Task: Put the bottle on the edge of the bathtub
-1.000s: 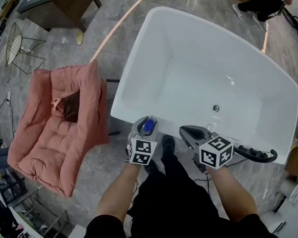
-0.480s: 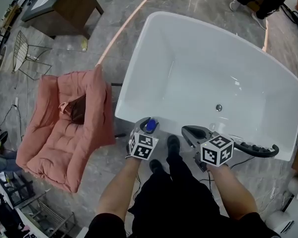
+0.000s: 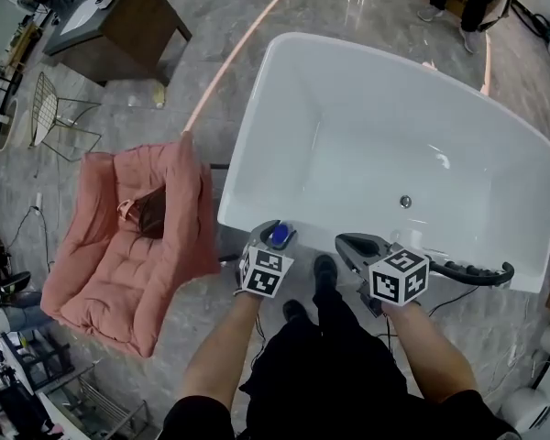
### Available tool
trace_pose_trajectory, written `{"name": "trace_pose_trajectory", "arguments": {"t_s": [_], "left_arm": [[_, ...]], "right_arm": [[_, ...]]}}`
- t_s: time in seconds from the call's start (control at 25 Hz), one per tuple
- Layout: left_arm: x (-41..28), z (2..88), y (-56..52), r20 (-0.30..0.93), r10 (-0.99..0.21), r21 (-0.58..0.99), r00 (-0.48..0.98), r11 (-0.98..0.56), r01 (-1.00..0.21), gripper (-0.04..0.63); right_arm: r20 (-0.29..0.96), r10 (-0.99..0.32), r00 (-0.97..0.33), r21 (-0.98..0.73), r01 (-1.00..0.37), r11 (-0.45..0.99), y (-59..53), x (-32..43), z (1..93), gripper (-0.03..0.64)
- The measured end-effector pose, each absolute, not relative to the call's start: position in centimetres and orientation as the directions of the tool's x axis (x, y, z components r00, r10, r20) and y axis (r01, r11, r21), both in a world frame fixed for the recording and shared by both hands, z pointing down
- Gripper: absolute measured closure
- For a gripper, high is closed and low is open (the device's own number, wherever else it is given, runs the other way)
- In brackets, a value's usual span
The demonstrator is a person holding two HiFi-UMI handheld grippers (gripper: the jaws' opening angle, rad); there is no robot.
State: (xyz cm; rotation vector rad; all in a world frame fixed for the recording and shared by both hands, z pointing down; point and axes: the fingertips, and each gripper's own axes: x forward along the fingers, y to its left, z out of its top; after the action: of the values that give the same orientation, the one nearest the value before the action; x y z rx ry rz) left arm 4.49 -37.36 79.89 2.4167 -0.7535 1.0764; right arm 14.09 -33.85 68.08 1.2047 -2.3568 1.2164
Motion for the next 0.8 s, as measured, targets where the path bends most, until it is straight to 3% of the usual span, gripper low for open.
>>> {"name": "trace_pose_trajectory", "arguments": {"t_s": [0.8], "left_arm": [[2.3, 66.4, -38.2, 0.589, -0.453, 0.167, 0.669, -0.742, -0.650, 0.413]], "right_arm": [[0.499, -0.619, -0.607, -0.513, -0.782, 0.353, -32.5, 12.7, 60.5, 0.604]]}}
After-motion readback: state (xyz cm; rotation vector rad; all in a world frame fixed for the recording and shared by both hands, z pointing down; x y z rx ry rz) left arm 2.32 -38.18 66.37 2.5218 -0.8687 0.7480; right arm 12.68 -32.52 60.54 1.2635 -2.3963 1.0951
